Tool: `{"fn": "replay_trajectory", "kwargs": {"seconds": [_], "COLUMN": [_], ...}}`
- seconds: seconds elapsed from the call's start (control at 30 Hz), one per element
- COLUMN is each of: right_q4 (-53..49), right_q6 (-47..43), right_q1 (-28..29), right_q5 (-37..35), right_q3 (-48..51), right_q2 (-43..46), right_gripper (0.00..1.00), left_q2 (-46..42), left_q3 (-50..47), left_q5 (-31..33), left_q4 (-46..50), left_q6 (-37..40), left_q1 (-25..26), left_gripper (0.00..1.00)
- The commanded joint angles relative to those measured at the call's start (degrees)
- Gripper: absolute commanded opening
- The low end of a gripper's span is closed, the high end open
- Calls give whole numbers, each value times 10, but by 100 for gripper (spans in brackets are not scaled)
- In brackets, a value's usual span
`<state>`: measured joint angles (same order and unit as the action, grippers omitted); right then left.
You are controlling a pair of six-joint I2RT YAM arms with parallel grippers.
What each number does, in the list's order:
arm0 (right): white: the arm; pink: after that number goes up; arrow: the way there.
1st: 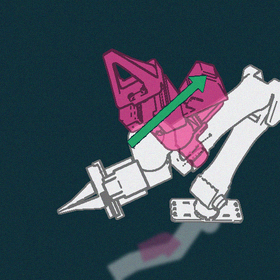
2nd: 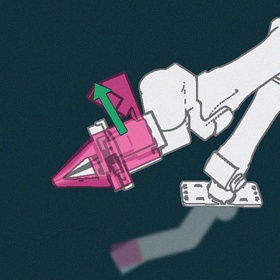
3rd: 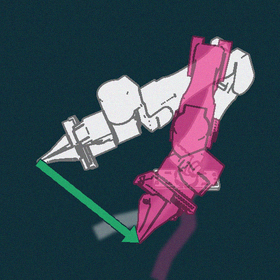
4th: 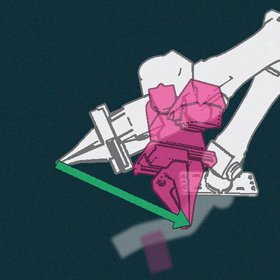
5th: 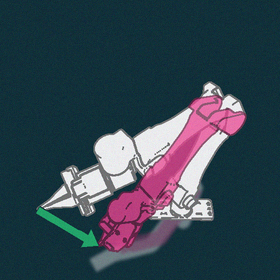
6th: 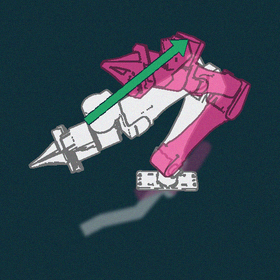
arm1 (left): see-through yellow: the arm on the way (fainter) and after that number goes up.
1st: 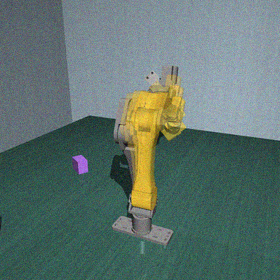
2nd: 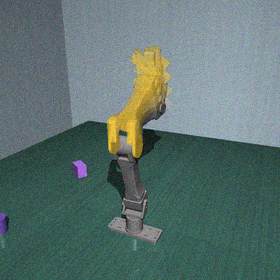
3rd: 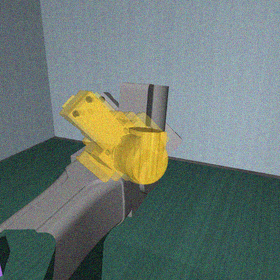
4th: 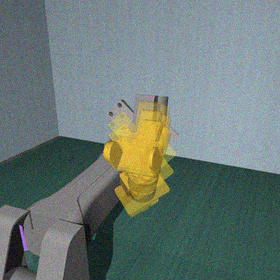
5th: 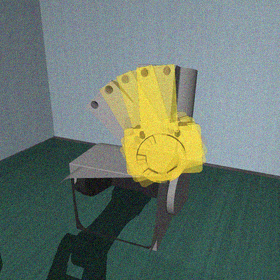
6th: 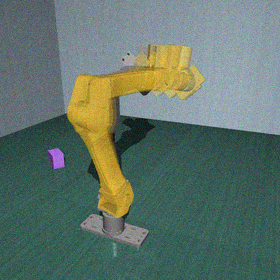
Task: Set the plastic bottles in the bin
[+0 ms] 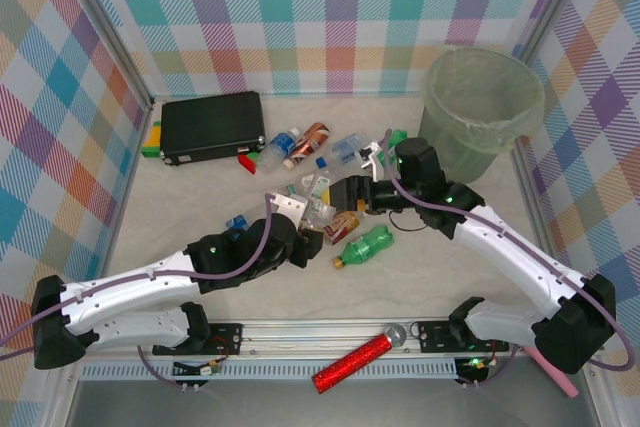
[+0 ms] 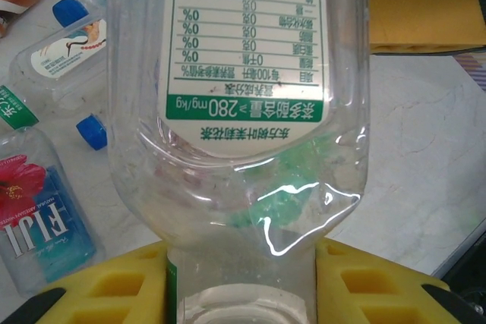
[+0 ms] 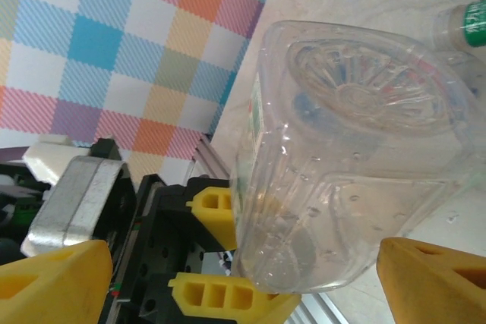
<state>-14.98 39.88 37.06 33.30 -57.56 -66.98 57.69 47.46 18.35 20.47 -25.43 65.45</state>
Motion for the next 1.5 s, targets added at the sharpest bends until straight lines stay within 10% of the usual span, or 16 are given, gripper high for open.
{"fn": "replay_trajectory", "kwargs": {"seconds": [0.0, 0.33, 0.63, 0.97, 1.1, 1.47], "right_q4": [-28, 16, 33, -30, -63, -145], "right_q6": [-14, 2, 12, -22, -38, -102], "right_q1": [3, 2, 1, 1, -2, -34], "right_q5": [-90, -60, -12, -85, -138, -297], "right_q3": [-9, -4, -4, -30, -50, -142], "right_q2": [10, -9, -3, 24, 26, -5], "right_gripper": [91, 91, 66, 59, 57, 59], "left_q2": [-10, -1, 14, 26, 9, -117], "left_q3": [27, 28, 33, 33, 29, -18], "left_q5": [-49, -87, -86, -71, -50, 13], "left_q4": [-71, -82, -82, -81, -68, -25], "left_q6": [18, 19, 18, 14, 8, -6], "left_q1": [9, 9, 10, 9, 9, 9], "left_gripper": [30, 30, 32, 62, 99, 100]}}
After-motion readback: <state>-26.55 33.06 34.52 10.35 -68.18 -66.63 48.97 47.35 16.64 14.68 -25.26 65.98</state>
